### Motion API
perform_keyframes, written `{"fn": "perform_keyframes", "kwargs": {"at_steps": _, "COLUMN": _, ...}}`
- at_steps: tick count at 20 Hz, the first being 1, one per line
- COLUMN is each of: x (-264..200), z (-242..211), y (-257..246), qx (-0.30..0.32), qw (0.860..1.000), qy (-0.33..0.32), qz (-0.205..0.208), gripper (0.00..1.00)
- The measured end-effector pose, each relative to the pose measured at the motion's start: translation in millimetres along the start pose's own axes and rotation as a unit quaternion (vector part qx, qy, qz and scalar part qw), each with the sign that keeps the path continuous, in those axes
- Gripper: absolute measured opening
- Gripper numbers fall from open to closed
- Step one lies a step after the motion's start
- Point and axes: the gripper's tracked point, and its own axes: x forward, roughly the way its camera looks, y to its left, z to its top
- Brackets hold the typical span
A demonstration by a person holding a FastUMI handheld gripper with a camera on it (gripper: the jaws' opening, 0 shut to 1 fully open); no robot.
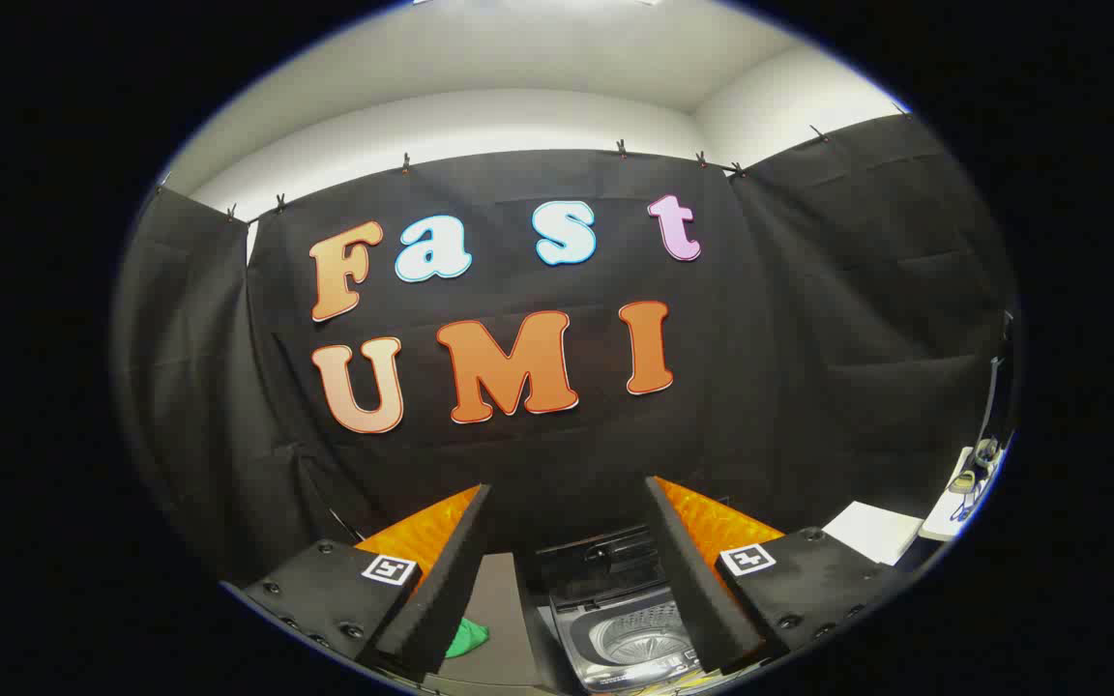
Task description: Put the clothes into the washing machine and then close the washing machine lid.
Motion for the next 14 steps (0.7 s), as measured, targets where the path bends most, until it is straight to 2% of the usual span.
{"fn": "perform_keyframes", "kwargs": {"at_steps": 14, "x": -7.5, "z": 12.2, "y": 1.1, "qx": -0.005, "qw": 1.000, "qy": -0.016, "qz": 0.001, "gripper": 0.98}}
